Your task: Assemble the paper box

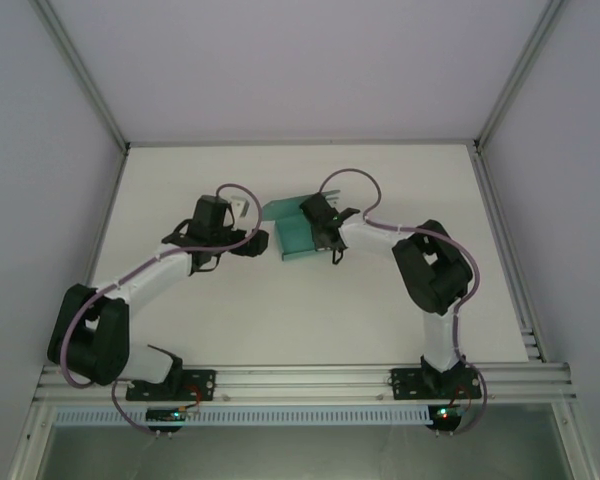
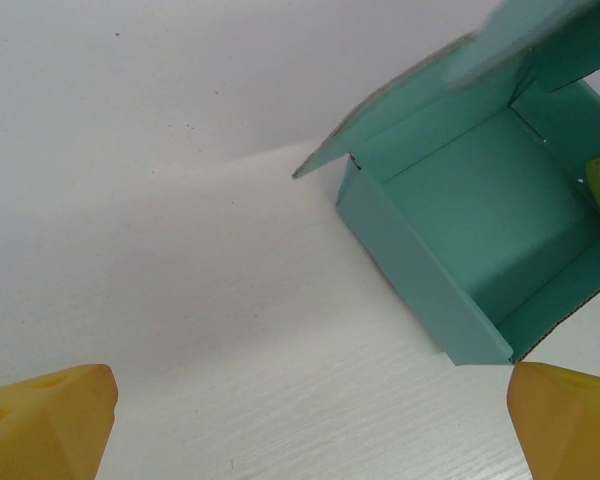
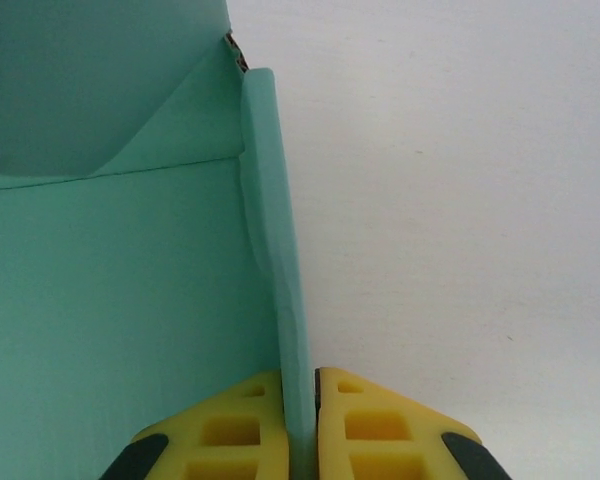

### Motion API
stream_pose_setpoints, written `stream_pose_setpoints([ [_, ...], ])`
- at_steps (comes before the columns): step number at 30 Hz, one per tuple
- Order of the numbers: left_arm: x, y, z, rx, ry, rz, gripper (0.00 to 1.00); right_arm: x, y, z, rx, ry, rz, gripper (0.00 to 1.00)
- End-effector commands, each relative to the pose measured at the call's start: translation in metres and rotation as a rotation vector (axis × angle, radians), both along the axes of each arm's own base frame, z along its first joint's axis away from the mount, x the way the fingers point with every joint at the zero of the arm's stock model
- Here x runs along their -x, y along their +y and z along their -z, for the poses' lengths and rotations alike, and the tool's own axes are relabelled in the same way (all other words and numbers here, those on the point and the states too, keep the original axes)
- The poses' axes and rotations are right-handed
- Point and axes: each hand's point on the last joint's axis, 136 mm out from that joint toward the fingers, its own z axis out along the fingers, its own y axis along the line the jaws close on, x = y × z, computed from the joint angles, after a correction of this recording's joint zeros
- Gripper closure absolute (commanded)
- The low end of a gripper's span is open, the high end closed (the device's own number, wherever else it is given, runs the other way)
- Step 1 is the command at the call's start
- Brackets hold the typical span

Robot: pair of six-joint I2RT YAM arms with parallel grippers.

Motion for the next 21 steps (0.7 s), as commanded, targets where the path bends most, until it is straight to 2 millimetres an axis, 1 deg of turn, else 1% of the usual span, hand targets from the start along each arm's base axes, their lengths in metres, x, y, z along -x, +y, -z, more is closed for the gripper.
stream_pose_setpoints([
  [1,0.000,0.006,-0.011,0.000,-0.021,-0.026,0.01,0.047,-0.072,0.031,0.368,0.167,0.090,1.00],
  [3,0.000,0.006,-0.013,0.001,-0.025,-0.028,0.00,0.047,-0.072,0.029,0.368,0.160,0.094,1.00],
  [4,0.000,0.005,-0.013,0.004,-0.027,-0.023,0.00,0.046,-0.068,0.029,0.349,0.159,0.082,1.00],
  [5,-0.001,0.003,-0.015,0.010,-0.031,-0.015,0.00,0.045,-0.063,0.030,0.320,0.155,0.063,0.98],
  [6,-0.001,0.002,-0.016,0.015,-0.033,-0.008,0.00,0.044,-0.057,0.031,0.283,0.150,0.045,0.93],
  [7,-0.001,0.000,-0.017,0.019,-0.033,-0.003,0.00,0.044,-0.052,0.030,0.247,0.145,0.028,0.90],
  [8,-0.002,-0.001,-0.019,0.026,-0.037,0.002,0.00,0.042,-0.044,0.026,0.196,0.126,0.014,0.87],
  [10,-0.002,-0.004,-0.020,0.035,-0.038,0.014,0.00,0.037,-0.034,0.015,0.122,0.084,-0.010,0.87],
  [12,-0.003,-0.006,-0.022,0.041,-0.041,0.023,0.00,0.036,-0.028,0.007,0.060,0.063,-0.050,0.87],
  [13,-0.003,-0.007,-0.023,0.044,-0.043,0.030,0.00,0.035,-0.025,0.002,0.032,0.060,-0.063,0.83],
  [15,-0.004,-0.008,-0.024,0.049,-0.045,0.029,0.00,0.035,-0.023,-0.003,0.001,0.070,-0.079,0.72],
  [19,-0.004,-0.010,-0.024,0.059,-0.043,0.034,0.00,0.035,-0.028,-0.007,-0.008,0.058,-0.058,0.60],
  [20,-0.005,-0.011,-0.025,0.062,-0.043,0.036,0.00,0.034,-0.029,-0.007,-0.010,0.053,-0.055,0.54],
  [21,-0.005,-0.012,-0.025,0.065,-0.042,0.037,0.00,0.032,-0.029,-0.008,-0.011,0.043,-0.048,0.51],
])
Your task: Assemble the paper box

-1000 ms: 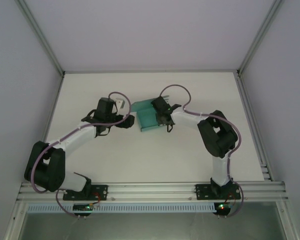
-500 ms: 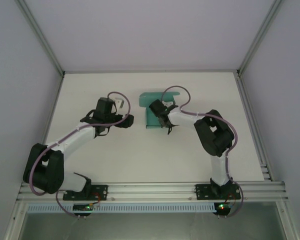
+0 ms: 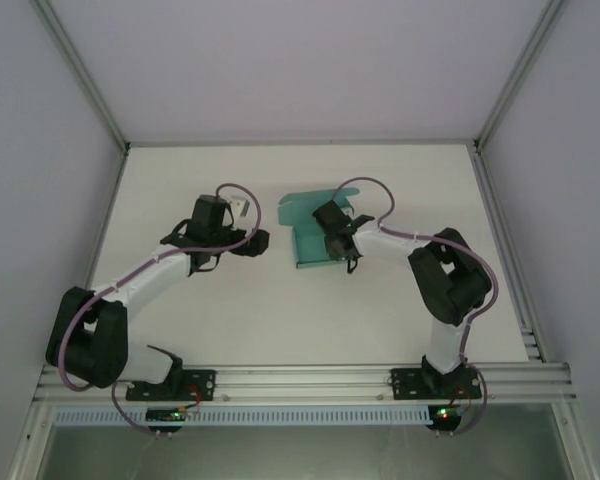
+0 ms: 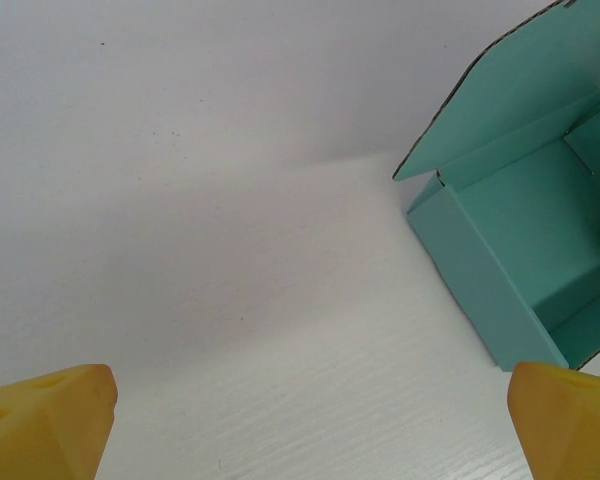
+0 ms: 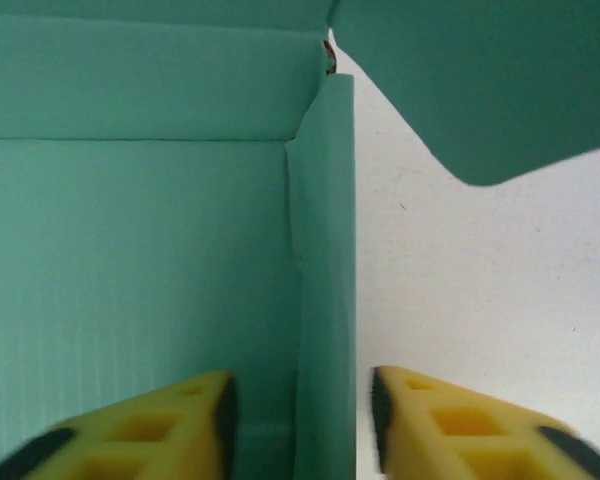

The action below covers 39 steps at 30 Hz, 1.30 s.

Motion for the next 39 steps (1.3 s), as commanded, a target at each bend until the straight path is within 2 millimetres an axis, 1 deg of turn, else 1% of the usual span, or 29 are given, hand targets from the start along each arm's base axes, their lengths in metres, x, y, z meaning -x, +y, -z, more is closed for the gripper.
stream_pose_setpoints([
  [1,-0.008,-0.008,-0.019,0.044,-0.035,0.017,0.01,-0.002,0.000,-0.007,-0.023,-0.021,0.001,0.50],
  [4,-0.009,-0.009,-0.019,0.045,-0.031,0.019,0.00,-0.011,-0.003,-0.008,-0.023,-0.052,0.028,0.49],
  [9,-0.011,-0.012,-0.017,0.053,-0.023,0.024,0.01,-0.022,-0.007,0.001,-0.028,-0.073,0.047,0.49],
  [11,-0.012,-0.013,-0.017,0.055,-0.023,0.023,0.00,-0.024,-0.007,0.000,-0.029,-0.082,0.049,0.49],
  [12,-0.012,-0.013,-0.017,0.056,-0.022,0.022,0.00,-0.025,-0.007,-0.003,-0.028,-0.095,0.049,0.47],
  [14,-0.014,-0.014,-0.019,0.060,-0.028,0.023,0.00,-0.024,-0.007,-0.014,-0.040,-0.121,0.042,0.39],
  [20,-0.019,-0.025,-0.029,0.066,-0.049,0.085,0.00,-0.014,-0.005,-0.072,-0.137,-0.236,-0.007,0.22],
  [22,-0.020,-0.032,-0.032,0.065,-0.054,0.127,0.01,-0.011,-0.013,-0.089,-0.143,-0.273,-0.009,0.15],
  [24,-0.021,-0.041,-0.032,0.042,-0.063,0.175,0.01,-0.011,-0.023,-0.102,-0.138,-0.303,-0.030,0.04],
  [25,-0.022,-0.045,-0.032,0.028,-0.063,0.196,0.00,-0.012,-0.027,-0.106,-0.128,-0.313,-0.048,0.01],
  [27,-0.025,-0.053,-0.032,0.001,-0.056,0.232,0.00,-0.018,-0.032,-0.118,-0.121,-0.318,-0.114,0.01],
  [28,-0.028,-0.057,-0.031,-0.010,-0.049,0.247,0.02,-0.022,-0.036,-0.123,-0.119,-0.314,-0.123,0.01],
  [31,-0.033,-0.071,-0.028,-0.038,-0.028,0.318,0.12,-0.030,-0.022,-0.129,-0.195,-0.263,-0.305,0.01],
  [33,-0.041,-0.077,-0.026,-0.066,-0.010,0.338,0.20,-0.040,-0.022,-0.130,-0.207,-0.236,-0.346,0.05],
  [36,-0.054,-0.080,-0.022,-0.110,0.011,0.339,0.39,-0.055,-0.019,-0.130,-0.234,-0.183,-0.366,0.17],
  [37,-0.057,-0.081,-0.021,-0.121,0.014,0.342,0.48,-0.058,-0.017,-0.126,-0.247,-0.160,-0.375,0.19],
  [38,-0.059,-0.082,-0.020,-0.130,0.017,0.346,0.55,-0.062,-0.016,-0.123,-0.258,-0.145,-0.377,0.21],
  [39,-0.061,-0.083,-0.020,-0.136,0.016,0.352,0.57,-0.065,-0.015,-0.119,-0.272,-0.132,-0.378,0.25],
])
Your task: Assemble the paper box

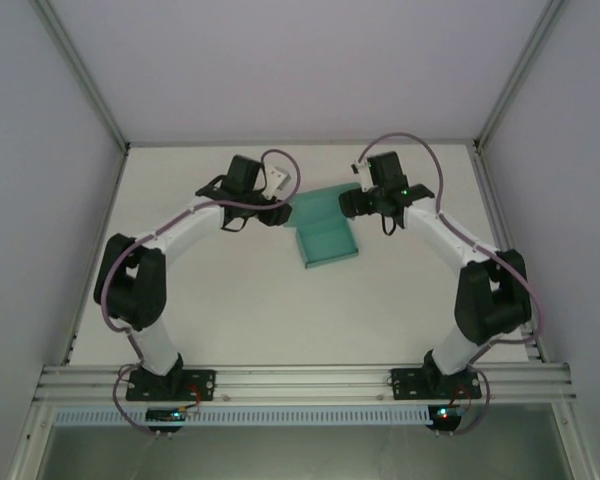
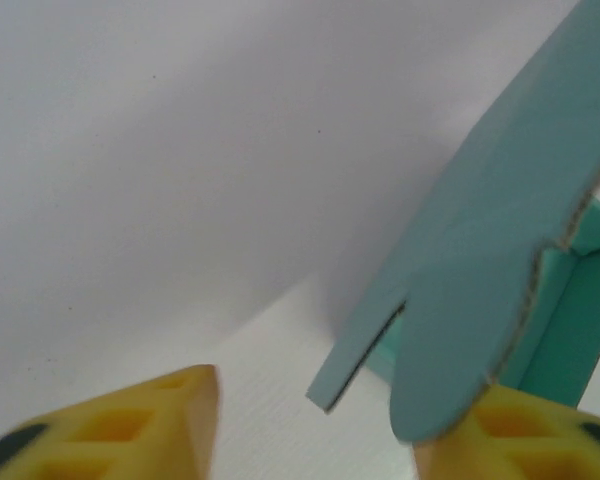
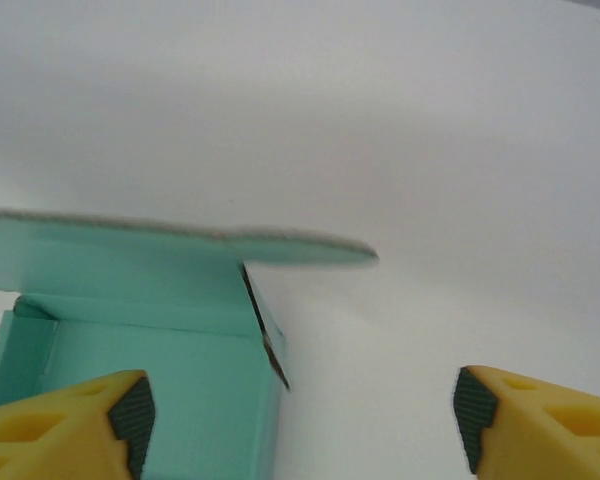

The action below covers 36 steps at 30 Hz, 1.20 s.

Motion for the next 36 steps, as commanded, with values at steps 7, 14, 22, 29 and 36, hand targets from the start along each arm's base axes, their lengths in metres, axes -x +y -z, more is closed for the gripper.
stream_pose_setpoints([
  [7,-0.004,-0.007,0.000,-0.057,0.016,0.061,0.60,-0.003,0.016,0.023,-0.041,0.125,-0.114,0.54],
  [14,-0.008,-0.017,0.000,-0.037,0.020,0.098,0.68,-0.008,0.019,0.029,-0.050,0.141,-0.113,0.72],
  [22,-0.013,-0.027,-0.006,-0.022,0.009,0.139,0.81,-0.010,0.017,0.032,-0.017,0.142,-0.094,0.87],
  [29,-0.010,-0.033,-0.003,-0.031,0.011,0.165,0.99,-0.008,0.022,0.027,0.005,0.110,-0.071,0.95],
  [36,-0.006,-0.042,-0.014,0.016,-0.001,0.120,1.00,-0.006,0.030,0.010,-0.033,0.038,0.013,0.99],
])
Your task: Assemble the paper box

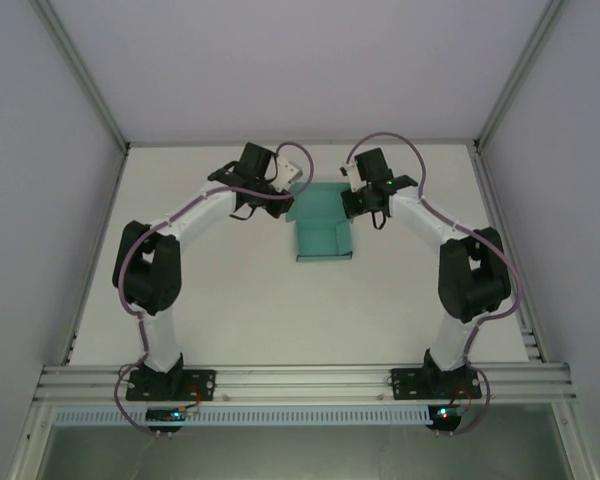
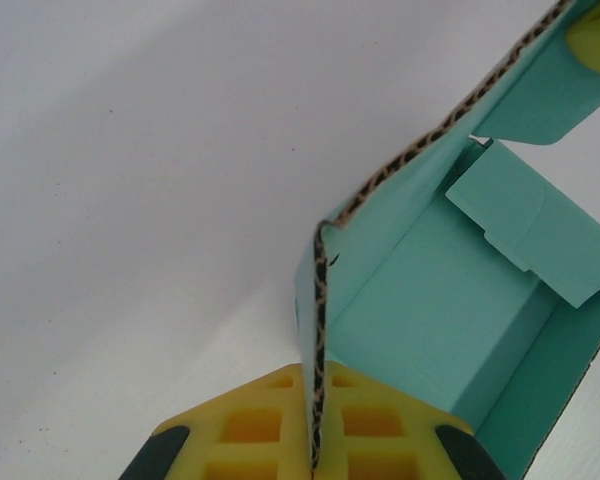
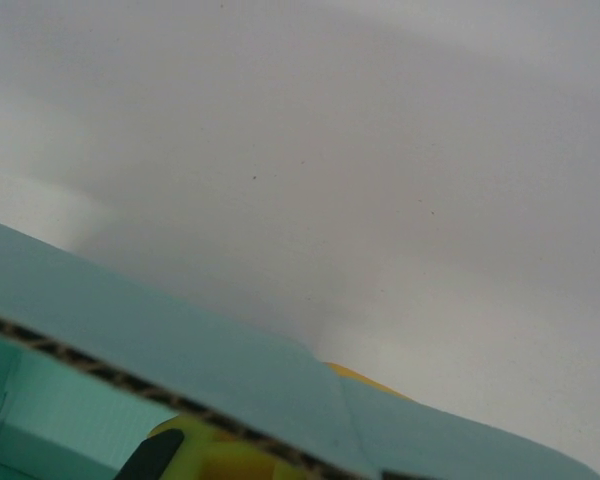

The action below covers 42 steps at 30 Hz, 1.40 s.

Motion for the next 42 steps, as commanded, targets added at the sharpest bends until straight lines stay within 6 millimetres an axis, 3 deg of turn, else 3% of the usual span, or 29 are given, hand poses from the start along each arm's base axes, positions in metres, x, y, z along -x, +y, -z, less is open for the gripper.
stream_pose_setpoints([
  [1,0.006,-0.017,-0.013,0.057,-0.019,0.014,1.00,0.001,0.013,-0.027,-0.055,-0.074,0.024,0.98],
  [7,0.004,-0.007,-0.007,0.021,-0.040,-0.034,1.00,0.003,0.002,-0.014,-0.018,-0.036,0.078,0.76],
  [9,0.008,-0.005,-0.003,0.011,-0.047,-0.019,1.00,0.005,-0.006,-0.007,-0.003,-0.019,0.104,0.53],
  [12,0.013,-0.002,-0.002,-0.001,-0.067,0.004,1.00,0.013,-0.018,0.002,0.012,0.006,0.144,0.31],
  [15,0.020,-0.002,-0.003,0.003,-0.080,0.048,1.00,0.028,-0.014,0.016,-0.049,0.058,0.110,0.28],
  [20,0.029,-0.004,-0.003,0.008,-0.104,0.123,1.00,0.042,-0.007,0.048,-0.136,0.151,0.048,0.32],
  [24,0.028,-0.006,-0.003,0.014,-0.099,0.124,1.00,0.042,-0.006,0.067,-0.149,0.212,0.041,0.43],
  [27,0.025,-0.005,-0.003,0.016,-0.099,0.116,1.00,0.045,-0.007,0.084,-0.136,0.245,0.056,0.58],
  [30,0.023,-0.004,-0.006,0.022,-0.104,0.108,1.00,0.047,-0.017,0.099,-0.094,0.271,0.105,0.61],
  [32,0.022,-0.004,-0.007,0.024,-0.108,0.105,1.00,0.048,-0.024,0.109,-0.054,0.278,0.135,0.69],
  [35,0.018,-0.004,-0.011,0.033,-0.115,0.089,1.00,0.049,-0.034,0.118,0.006,0.282,0.172,0.77],
  [38,0.013,-0.003,-0.013,0.050,-0.110,0.051,1.00,0.058,-0.033,0.126,0.054,0.298,0.181,0.76],
  [42,0.010,0.001,-0.010,0.061,-0.090,0.003,1.00,0.065,-0.029,0.117,0.034,0.257,0.197,0.76],
])
